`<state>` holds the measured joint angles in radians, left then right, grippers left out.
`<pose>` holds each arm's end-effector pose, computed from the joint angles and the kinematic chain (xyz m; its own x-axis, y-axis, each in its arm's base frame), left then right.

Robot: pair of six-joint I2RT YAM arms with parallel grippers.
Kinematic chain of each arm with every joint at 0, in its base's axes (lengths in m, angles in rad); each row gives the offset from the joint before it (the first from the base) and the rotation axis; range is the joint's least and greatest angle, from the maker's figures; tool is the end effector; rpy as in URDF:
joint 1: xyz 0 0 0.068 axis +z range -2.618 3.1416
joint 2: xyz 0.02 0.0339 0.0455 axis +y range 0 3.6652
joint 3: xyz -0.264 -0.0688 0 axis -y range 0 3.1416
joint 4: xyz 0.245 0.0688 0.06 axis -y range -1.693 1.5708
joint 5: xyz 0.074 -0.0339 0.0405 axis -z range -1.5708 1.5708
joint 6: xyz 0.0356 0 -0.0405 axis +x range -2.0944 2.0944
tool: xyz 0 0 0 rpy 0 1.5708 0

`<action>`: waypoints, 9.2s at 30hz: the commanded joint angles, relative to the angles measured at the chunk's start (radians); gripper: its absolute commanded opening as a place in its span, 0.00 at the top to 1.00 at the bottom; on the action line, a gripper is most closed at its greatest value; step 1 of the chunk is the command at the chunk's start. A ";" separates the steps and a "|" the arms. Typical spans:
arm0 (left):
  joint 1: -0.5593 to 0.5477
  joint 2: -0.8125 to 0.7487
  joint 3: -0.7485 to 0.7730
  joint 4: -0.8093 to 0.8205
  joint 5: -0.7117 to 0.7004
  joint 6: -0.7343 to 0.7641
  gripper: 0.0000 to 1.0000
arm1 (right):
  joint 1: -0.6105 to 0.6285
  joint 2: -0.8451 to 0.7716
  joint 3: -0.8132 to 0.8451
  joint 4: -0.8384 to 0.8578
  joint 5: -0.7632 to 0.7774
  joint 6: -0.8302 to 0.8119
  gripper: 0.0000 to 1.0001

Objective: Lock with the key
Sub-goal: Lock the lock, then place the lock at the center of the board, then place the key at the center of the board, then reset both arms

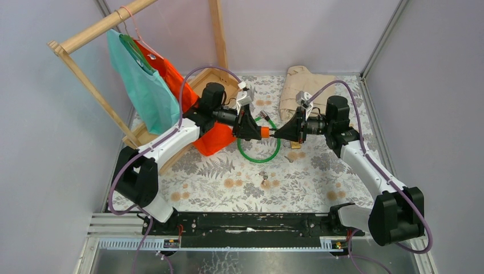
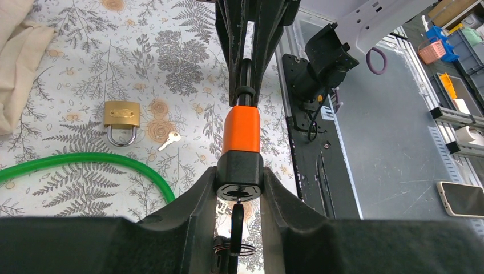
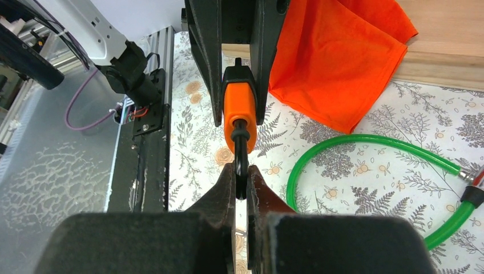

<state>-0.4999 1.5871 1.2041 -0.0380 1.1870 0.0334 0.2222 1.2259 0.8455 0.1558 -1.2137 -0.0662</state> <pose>0.2946 -0.1985 0.3059 -0.3277 0.1932 -0.9248 0.9337 -0.0835 -0.3483 0.2509 0.0909 0.3074 -0.1527 -0.0582 -0.9866 -0.9802 0.1361 0.1437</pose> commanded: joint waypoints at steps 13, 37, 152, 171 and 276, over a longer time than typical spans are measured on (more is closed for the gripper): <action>-0.055 0.017 0.033 0.160 0.023 -0.081 1.00 | 0.025 -0.021 0.007 0.014 0.007 -0.028 1.00; -0.141 0.142 0.233 0.102 -0.029 -0.132 1.00 | 0.139 0.033 -0.062 0.174 0.005 0.050 1.00; -0.110 0.029 0.241 -0.497 -0.427 0.490 1.00 | -0.210 0.013 0.205 -0.489 0.178 -0.394 1.00; -0.435 0.159 0.304 -0.588 -0.683 0.676 0.97 | -0.364 0.454 0.332 -0.837 0.518 -0.424 0.99; -0.514 0.098 0.041 -0.039 -1.484 0.507 0.00 | -0.272 0.219 0.382 -0.632 0.996 -0.125 0.01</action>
<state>-1.0412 1.7813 1.3304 -0.2115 -0.2337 0.5392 -0.0772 1.4429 1.1633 -0.5018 -0.3073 -0.1822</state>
